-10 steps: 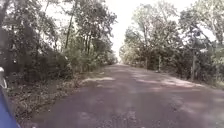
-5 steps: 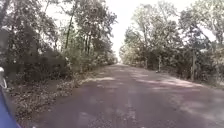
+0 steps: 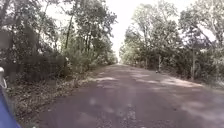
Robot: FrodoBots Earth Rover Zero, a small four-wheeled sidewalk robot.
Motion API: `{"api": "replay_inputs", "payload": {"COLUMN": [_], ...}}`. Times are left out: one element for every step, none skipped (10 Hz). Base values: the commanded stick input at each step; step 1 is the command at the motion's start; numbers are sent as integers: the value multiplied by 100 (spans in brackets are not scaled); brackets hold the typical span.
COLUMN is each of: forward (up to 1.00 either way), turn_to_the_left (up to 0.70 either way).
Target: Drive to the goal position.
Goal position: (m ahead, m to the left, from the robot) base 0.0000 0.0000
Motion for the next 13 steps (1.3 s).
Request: {"api": "replay_inputs", "payload": {"forward": [5, 5, 6, 6, 5, 5, 6, 6, 6, 5, 6, 6, 5], "turn_to_the_left": [-3, -3, -3, -3, -3, -3, -3, -3, -3, -3, -3, -3, -3]}}
